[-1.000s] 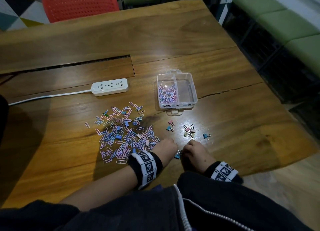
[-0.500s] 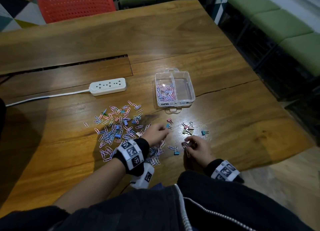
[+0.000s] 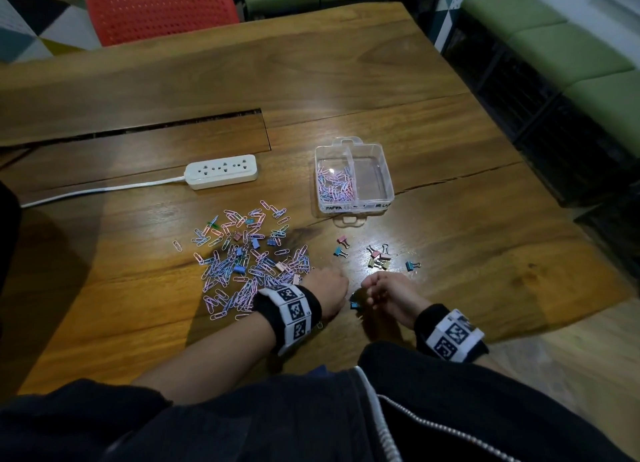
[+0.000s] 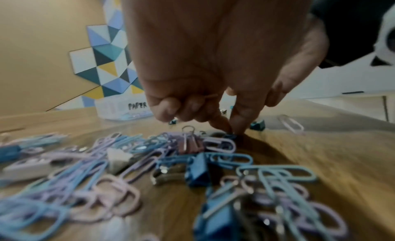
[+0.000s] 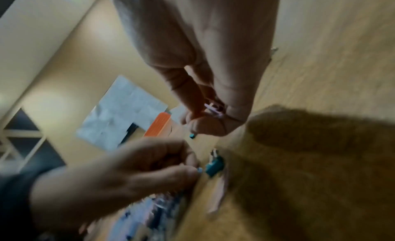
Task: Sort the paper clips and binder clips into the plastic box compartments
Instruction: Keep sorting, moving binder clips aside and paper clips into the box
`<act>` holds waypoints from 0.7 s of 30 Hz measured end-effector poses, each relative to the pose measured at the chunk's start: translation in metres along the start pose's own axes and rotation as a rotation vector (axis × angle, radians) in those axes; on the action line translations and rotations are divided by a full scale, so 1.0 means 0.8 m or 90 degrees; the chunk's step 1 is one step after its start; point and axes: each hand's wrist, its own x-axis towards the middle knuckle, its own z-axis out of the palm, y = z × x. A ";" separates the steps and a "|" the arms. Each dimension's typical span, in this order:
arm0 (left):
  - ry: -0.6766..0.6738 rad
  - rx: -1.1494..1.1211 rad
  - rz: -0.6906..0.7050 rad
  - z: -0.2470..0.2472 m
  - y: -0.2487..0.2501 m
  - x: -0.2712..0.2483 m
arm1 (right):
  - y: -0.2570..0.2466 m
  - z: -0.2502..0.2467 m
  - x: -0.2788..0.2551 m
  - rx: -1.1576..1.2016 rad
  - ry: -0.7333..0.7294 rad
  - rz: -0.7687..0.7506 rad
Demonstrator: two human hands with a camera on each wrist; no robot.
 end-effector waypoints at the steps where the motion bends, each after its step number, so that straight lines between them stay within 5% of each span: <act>1: 0.004 0.005 -0.011 0.000 -0.003 -0.002 | 0.001 0.005 0.001 -0.065 0.023 -0.027; 6: 0.044 -0.157 -0.075 -0.005 -0.019 -0.012 | 0.010 -0.001 -0.004 -0.386 0.050 -0.150; 9: 0.112 -0.525 -0.168 -0.017 -0.032 -0.016 | 0.022 -0.002 -0.010 -0.614 -0.009 -0.213; 12: 0.093 -0.956 -0.235 -0.027 -0.051 -0.018 | 0.034 0.004 -0.007 -0.785 -0.077 -0.292; 14: 0.061 -1.118 -0.258 -0.032 -0.056 -0.024 | 0.037 0.008 -0.002 -0.850 -0.093 -0.340; 18: 0.018 -1.063 -0.266 -0.029 -0.060 -0.027 | 0.039 0.008 0.010 -0.920 -0.098 -0.315; 21: 0.007 -0.571 -0.217 -0.020 -0.053 -0.035 | 0.038 0.008 0.010 -0.819 -0.073 -0.314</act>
